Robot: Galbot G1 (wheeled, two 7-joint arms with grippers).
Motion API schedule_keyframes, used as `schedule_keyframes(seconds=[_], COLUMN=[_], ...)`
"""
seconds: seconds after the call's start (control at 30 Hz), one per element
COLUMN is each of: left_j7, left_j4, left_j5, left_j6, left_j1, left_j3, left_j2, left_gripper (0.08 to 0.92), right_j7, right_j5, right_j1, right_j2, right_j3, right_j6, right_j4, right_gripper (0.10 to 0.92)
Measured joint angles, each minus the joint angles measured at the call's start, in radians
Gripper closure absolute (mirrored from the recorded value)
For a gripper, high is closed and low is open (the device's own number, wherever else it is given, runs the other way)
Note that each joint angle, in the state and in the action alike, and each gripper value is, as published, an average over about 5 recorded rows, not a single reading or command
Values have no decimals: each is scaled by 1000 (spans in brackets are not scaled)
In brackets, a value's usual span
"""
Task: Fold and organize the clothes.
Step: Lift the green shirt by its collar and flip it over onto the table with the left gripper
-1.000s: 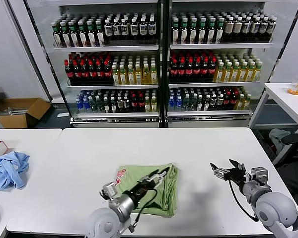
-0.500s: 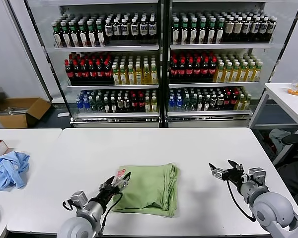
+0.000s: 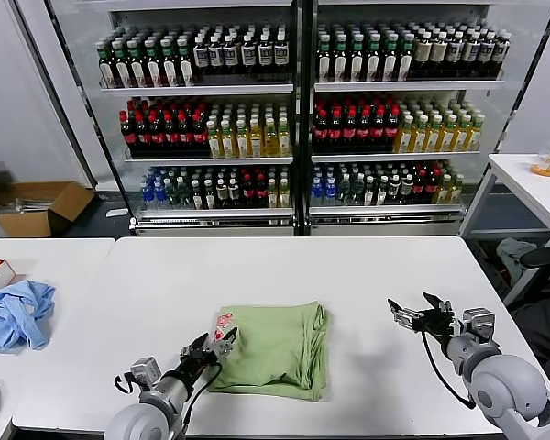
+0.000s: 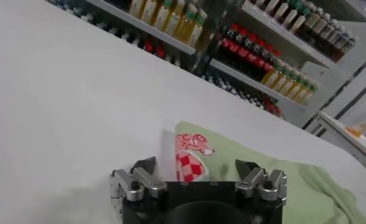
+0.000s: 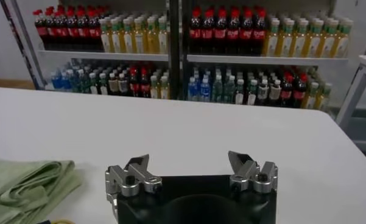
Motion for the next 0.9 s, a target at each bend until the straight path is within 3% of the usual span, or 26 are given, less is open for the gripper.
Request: schedule_keyframes(seconds=[0.73,0.9], left_j7=[49,65], left_j4=[27,28], left_j5=[-173,-234], left_j6=[-22,-23], left_j1=[-9,-11], left_j3=[-4,-17], left_j2=[-60,-76], left_gripper=[834,893], right_j7=[3,3], right_j5=[0,2], right_j1=[-31,-37], right_j2=[-7,-11], right_j3=[29,37], right_j6=[1,0], right_j4=[26,36], right_gripper=[203,203])
